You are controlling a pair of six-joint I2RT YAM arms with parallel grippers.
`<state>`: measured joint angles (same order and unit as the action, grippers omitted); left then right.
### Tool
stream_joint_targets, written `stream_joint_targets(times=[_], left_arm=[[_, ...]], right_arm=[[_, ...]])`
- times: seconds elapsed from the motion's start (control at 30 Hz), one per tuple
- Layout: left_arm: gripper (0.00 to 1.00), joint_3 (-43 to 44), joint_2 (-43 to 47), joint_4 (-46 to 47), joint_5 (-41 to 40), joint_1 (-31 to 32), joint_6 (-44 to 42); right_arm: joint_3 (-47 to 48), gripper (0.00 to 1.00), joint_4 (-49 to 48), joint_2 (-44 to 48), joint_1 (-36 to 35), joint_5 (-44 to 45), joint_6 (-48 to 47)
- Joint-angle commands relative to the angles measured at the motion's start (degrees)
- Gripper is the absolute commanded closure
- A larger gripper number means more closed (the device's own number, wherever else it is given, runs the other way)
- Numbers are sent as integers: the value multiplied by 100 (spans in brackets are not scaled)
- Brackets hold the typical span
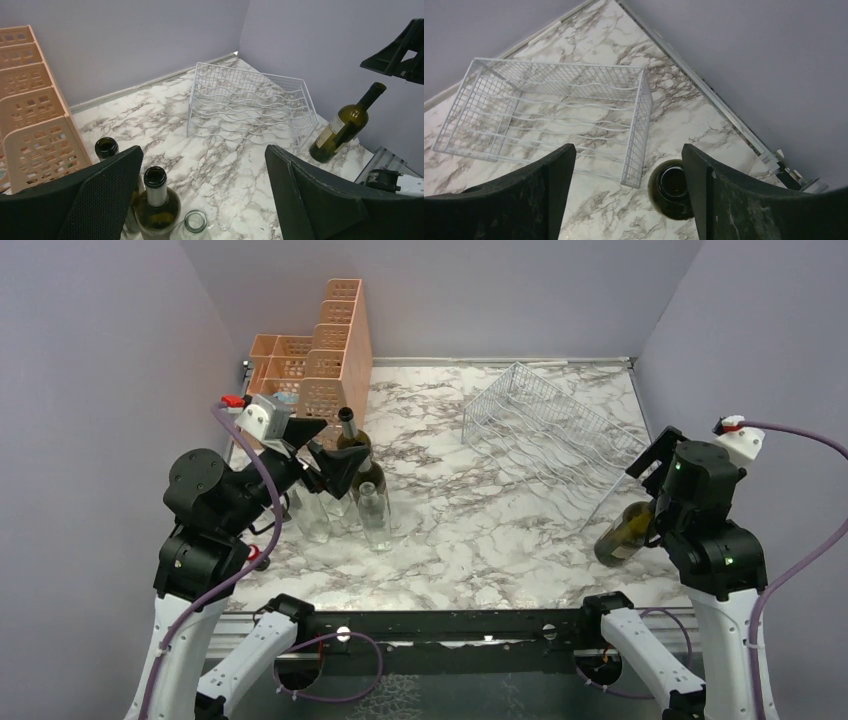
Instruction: Put the wine bottle on the wine rack
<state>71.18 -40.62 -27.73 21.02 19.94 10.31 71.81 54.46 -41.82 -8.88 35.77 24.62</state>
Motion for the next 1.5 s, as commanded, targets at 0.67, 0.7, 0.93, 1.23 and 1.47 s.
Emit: stream_joint_targets(times=[0.67, 0.7, 0.93, 1.23, 1.47], left_arm=[[1, -389, 120, 897, 678, 102, 48], [1, -409, 121, 925, 687, 99, 62], [1, -480, -6, 1203, 1186, 106, 136], [1, -400, -195, 1980, 1972, 106, 603], [1, -704, -652, 3129, 2372, 111, 1590]], right_arm=[[-1398, 32, 258, -36, 30, 1719, 1546], [-1417, 38, 240, -29, 32, 1756, 1518], [-1521, 72, -104, 164, 36, 1717, 973], [-953, 99, -347, 125, 41, 337, -240], [-666, 99, -335, -25, 43, -1305, -818]])
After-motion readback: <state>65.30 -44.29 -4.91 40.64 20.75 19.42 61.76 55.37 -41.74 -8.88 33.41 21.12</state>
